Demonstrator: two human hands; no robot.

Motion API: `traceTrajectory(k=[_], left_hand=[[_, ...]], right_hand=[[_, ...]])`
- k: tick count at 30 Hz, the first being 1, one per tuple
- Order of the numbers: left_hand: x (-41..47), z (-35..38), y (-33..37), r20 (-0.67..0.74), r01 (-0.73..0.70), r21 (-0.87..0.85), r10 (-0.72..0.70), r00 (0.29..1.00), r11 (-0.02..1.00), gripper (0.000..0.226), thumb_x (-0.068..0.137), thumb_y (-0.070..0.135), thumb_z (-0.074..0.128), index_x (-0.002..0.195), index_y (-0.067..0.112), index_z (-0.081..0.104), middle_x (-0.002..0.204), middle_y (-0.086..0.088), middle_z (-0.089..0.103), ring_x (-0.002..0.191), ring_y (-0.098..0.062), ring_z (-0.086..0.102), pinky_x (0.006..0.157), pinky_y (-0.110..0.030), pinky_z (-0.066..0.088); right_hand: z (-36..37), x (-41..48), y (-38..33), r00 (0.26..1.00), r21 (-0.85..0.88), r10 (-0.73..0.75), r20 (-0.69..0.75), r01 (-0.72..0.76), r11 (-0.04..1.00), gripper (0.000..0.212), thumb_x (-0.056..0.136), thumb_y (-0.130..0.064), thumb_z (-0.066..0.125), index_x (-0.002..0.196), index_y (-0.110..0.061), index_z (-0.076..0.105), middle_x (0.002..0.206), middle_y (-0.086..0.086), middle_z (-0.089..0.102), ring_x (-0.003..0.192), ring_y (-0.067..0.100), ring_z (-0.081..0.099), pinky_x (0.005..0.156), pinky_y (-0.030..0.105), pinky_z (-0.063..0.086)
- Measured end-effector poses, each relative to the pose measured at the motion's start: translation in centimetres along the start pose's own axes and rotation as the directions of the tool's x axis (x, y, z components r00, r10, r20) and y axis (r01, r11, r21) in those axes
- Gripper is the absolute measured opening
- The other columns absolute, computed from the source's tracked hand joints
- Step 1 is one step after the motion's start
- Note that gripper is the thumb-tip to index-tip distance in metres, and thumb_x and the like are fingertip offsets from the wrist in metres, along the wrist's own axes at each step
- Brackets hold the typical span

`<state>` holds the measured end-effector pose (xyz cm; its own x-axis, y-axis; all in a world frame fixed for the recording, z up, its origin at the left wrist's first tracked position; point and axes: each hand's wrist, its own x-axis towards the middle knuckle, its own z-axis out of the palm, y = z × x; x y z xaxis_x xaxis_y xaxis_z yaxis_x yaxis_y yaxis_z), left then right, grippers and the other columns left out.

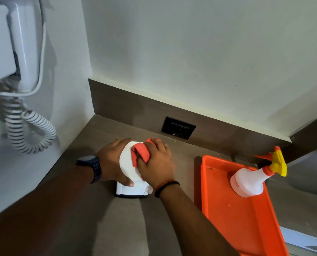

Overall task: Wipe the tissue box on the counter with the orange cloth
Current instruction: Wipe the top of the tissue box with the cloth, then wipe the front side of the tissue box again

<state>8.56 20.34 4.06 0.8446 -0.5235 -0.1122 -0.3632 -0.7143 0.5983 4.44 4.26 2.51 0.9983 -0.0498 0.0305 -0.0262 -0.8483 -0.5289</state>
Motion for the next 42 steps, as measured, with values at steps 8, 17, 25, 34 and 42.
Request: traceTrajectory(k=[8, 17, 25, 34, 42], left_hand=[[-0.3, 1.0, -1.2, -0.091, 0.029, -0.042, -0.033, 0.995, 0.999, 0.121, 0.022, 0.065, 0.074, 0.13, 0.027, 0.034, 0.134, -0.004, 0.045, 0.12, -0.022, 0.044, 0.101, -0.041, 0.041], [-1.3, 7.0, 5.9, -0.435, 0.57, -0.269, -0.626, 0.647, 0.776, 0.136, 0.022, 0.081, 0.073, 0.13, 0.008, 0.032, 0.136, -0.018, 0.044, 0.129, -0.034, 0.036, 0.109, -0.051, 0.028], [3.7, 0.4, 3.7, 0.243, -0.042, 0.317, -0.039, 0.969, 0.947, 0.141, 0.026, 0.086, 0.066, 0.144, 0.025, 0.017, 0.152, -0.005, 0.028, 0.14, -0.027, 0.02, 0.115, -0.048, 0.02], [3.1, 2.7, 6.0, -0.252, 0.526, -0.041, -0.519, 0.817, 0.849, 0.106, 0.044, 0.071, 0.078, 0.126, 0.013, 0.043, 0.131, -0.013, 0.051, 0.117, -0.034, 0.048, 0.097, -0.046, 0.043], [3.0, 0.3, 2.5, 0.165, -0.132, 0.407, 0.07, 0.984, 0.904, 0.156, 0.016, 0.1, 0.046, 0.146, 0.021, 0.009, 0.155, 0.002, 0.009, 0.142, -0.022, 0.003, 0.115, -0.041, 0.009]], right_hand=[[0.2, -0.2, -1.5, 0.991, -0.01, -0.13, 0.009, 0.13, 0.991, 0.052, 0.086, -0.049, 0.053, 0.122, -0.017, 0.069, 0.134, 0.011, 0.066, 0.129, 0.041, 0.051, 0.104, 0.056, 0.046], [-1.7, -0.9, 3.2, 0.648, 0.944, 0.762, 0.001, -0.252, 0.213, 0.02, 0.088, 0.0, 0.067, 0.09, -0.019, 0.072, 0.084, 0.008, 0.072, 0.072, 0.021, 0.065, 0.074, 0.034, 0.053], [-2.1, -2.4, 7.2, 0.639, 0.977, 0.767, -0.045, -0.132, 0.168, 0.029, 0.089, 0.004, 0.061, 0.071, -0.018, 0.067, 0.065, -0.002, 0.063, 0.065, 0.016, 0.056, 0.069, 0.032, 0.049], [-2.3, -3.7, 7.6, 0.653, 0.983, 0.752, -0.09, -0.062, 0.172, 0.03, 0.091, 0.007, 0.06, 0.074, -0.017, 0.066, 0.068, 0.001, 0.06, 0.056, 0.007, 0.056, 0.057, 0.023, 0.051], [0.4, -7.4, 6.7, 0.715, 0.981, 0.697, -0.06, -0.085, 0.172, 0.032, 0.089, 0.015, 0.06, 0.075, -0.013, 0.065, 0.063, -0.006, 0.063, 0.049, -0.006, 0.057, 0.056, 0.016, 0.05]])
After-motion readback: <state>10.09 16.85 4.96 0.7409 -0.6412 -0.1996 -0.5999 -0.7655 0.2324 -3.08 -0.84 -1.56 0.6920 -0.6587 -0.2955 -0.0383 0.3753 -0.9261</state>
